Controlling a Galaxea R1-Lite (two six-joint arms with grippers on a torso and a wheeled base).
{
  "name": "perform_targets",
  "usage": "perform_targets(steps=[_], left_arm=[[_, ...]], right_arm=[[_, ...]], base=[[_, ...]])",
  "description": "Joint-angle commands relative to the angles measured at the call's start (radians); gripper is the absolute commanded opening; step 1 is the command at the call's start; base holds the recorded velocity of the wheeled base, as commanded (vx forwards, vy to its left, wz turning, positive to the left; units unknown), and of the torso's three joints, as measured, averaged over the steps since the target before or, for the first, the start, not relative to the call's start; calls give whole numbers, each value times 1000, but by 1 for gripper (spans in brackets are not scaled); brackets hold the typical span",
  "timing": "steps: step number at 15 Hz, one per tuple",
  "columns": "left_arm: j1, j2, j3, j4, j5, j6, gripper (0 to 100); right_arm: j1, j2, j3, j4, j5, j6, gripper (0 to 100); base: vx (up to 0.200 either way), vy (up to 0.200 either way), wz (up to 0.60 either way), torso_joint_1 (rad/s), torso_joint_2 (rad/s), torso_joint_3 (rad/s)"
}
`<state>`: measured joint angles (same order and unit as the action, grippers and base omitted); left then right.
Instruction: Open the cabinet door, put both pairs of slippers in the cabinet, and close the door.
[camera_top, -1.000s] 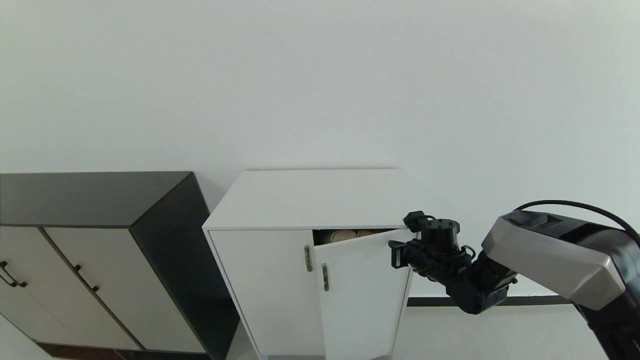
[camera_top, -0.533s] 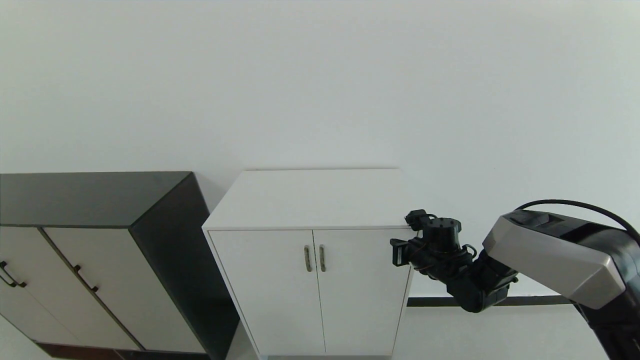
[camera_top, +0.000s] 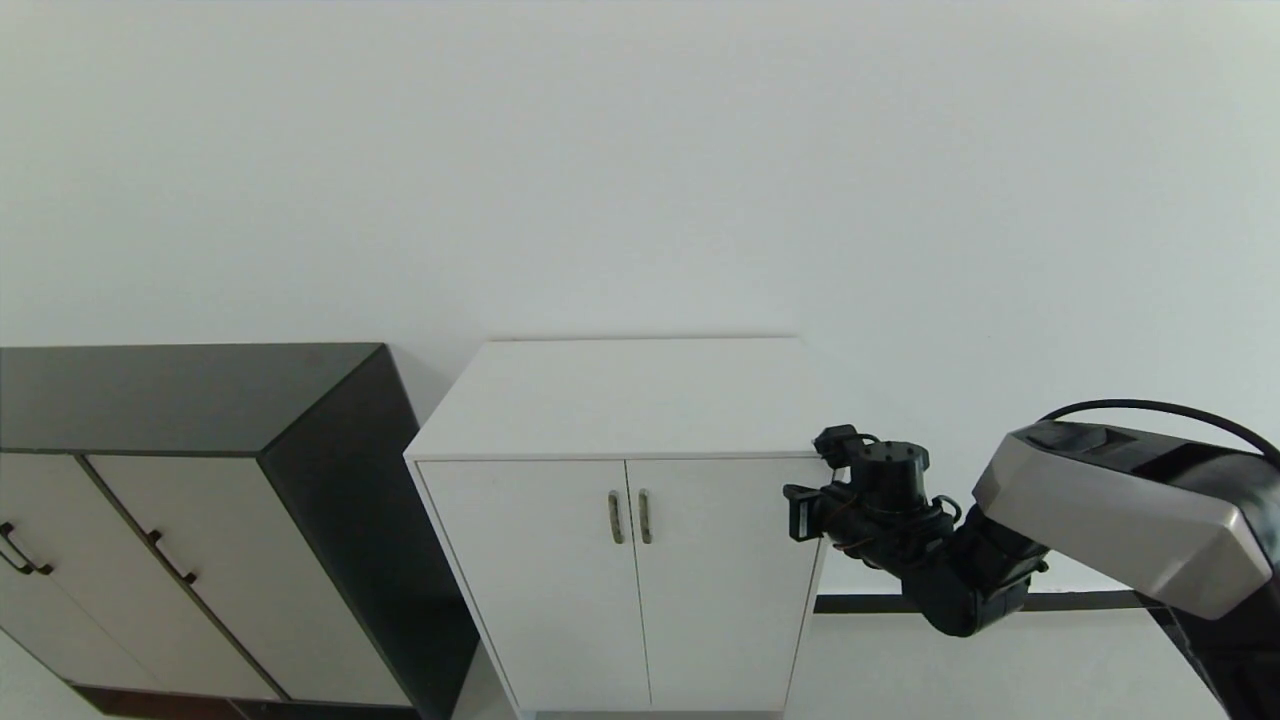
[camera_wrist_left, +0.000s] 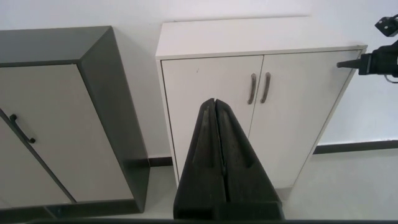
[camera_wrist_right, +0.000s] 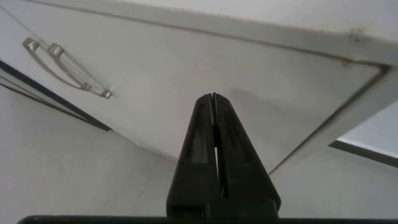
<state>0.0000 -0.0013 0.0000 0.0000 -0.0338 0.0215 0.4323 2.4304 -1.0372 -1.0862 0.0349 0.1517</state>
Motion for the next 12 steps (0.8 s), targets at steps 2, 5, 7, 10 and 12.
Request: perform_targets(steps=[2,5,7,10,12], left_arm=[[0,1,0,0,0,0,0],[0,1,0,0,0,0,0],[0,1,0,0,0,0,0],[0,1,0,0,0,0,0],[0,1,0,0,0,0,0]], right_arm=[[13,-131,157,-38,-58,-1,0],[-1,-274,324,-43,-125,-1,0],[-4,-352,416,-43,-205,-4,0],[-26,-465,585,-44,-296,-8,0],[-38,-544,697,-61,-308,-6,0]], base=[[0,0,0,0,0,0],[0,0,0,0,0,0],[0,0,0,0,0,0],[0,0,0,0,0,0],[0,0,0,0,0,0]])
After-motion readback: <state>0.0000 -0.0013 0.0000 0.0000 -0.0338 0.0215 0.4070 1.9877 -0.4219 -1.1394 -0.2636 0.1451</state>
